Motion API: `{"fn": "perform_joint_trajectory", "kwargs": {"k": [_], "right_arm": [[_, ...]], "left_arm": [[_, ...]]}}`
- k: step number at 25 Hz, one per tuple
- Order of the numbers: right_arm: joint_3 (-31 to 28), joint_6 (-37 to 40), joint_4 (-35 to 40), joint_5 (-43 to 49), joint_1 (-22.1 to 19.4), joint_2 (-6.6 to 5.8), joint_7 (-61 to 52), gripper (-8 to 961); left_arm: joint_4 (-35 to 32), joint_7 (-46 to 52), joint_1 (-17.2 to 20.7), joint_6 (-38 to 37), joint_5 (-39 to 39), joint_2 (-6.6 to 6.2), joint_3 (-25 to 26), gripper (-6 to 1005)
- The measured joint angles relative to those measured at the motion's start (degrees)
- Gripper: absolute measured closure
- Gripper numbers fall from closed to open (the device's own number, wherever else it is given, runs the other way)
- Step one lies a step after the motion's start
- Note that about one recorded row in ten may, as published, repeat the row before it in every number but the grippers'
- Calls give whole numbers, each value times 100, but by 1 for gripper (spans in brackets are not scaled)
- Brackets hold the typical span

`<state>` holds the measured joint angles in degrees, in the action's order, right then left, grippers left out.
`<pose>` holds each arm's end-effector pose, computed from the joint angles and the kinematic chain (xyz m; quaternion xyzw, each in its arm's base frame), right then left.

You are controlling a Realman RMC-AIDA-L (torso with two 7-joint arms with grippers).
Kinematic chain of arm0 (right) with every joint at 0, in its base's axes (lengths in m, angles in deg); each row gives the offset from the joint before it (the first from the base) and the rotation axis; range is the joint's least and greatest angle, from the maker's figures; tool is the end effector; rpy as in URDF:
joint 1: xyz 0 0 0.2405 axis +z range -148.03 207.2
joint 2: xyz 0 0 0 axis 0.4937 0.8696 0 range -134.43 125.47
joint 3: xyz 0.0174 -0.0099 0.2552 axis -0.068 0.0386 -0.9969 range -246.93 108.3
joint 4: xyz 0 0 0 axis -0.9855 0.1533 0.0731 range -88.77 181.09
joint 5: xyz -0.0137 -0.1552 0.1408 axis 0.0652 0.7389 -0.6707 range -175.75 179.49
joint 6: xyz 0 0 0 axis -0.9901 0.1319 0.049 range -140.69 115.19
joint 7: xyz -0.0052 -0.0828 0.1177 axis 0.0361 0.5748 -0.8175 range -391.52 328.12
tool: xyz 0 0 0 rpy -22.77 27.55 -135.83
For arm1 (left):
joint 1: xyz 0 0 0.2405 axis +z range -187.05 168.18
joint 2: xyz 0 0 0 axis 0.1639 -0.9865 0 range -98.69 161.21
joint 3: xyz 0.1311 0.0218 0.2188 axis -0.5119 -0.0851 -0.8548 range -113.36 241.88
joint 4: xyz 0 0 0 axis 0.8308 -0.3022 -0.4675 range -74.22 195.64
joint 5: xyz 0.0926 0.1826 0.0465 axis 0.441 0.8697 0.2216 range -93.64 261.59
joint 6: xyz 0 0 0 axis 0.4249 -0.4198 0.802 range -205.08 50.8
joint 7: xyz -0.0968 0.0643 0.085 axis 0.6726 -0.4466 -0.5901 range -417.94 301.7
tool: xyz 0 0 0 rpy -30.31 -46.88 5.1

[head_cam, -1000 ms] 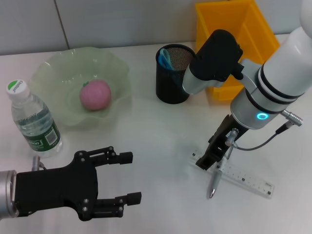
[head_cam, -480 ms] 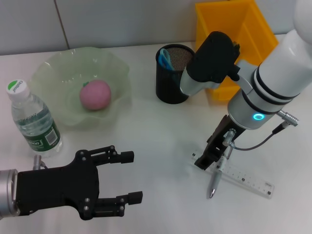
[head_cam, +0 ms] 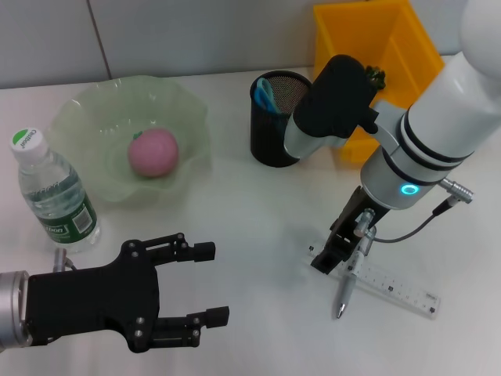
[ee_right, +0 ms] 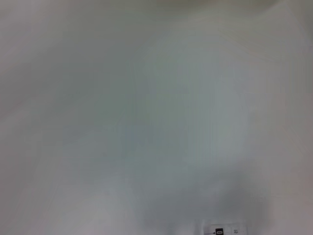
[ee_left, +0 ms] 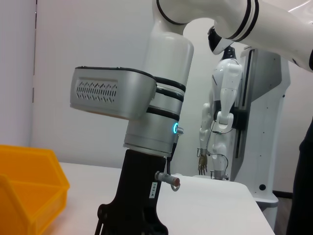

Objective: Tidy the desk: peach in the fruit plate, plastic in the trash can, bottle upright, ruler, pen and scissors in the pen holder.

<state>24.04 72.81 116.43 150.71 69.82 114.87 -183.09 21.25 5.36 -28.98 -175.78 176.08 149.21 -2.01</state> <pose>0.1609 0.3484 -0.0514 -0.9225 0.2668 -0.2437 0.1360 -0.2453 0.2603 -0.0230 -0.9463 -0.0638 -0.3156 0.0268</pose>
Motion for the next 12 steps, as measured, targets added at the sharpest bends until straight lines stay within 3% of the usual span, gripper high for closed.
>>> {"fn": "perform_joint_trajectory", "kwargs": {"k": [12], "right_arm": [[36,-61,-31,-14,37,-1,4,268]], "left_arm": [[0,21,-15,-5,0,0,0,212]]}}
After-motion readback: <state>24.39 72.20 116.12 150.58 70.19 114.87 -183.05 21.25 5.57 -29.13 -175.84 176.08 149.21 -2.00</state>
